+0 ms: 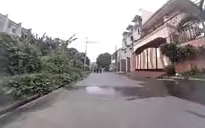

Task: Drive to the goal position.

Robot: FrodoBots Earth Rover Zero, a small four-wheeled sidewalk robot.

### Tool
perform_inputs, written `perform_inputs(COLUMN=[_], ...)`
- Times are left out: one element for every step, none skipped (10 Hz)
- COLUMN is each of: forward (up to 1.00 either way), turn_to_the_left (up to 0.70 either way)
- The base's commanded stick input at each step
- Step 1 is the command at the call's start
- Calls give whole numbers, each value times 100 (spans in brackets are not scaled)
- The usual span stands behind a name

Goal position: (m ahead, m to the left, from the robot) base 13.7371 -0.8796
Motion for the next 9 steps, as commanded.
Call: perform_inputs(forward=[100,100,100,100,100,100,100,100,100], turn_to_the_left=[0,0,0,0,0,0,0,0,0])
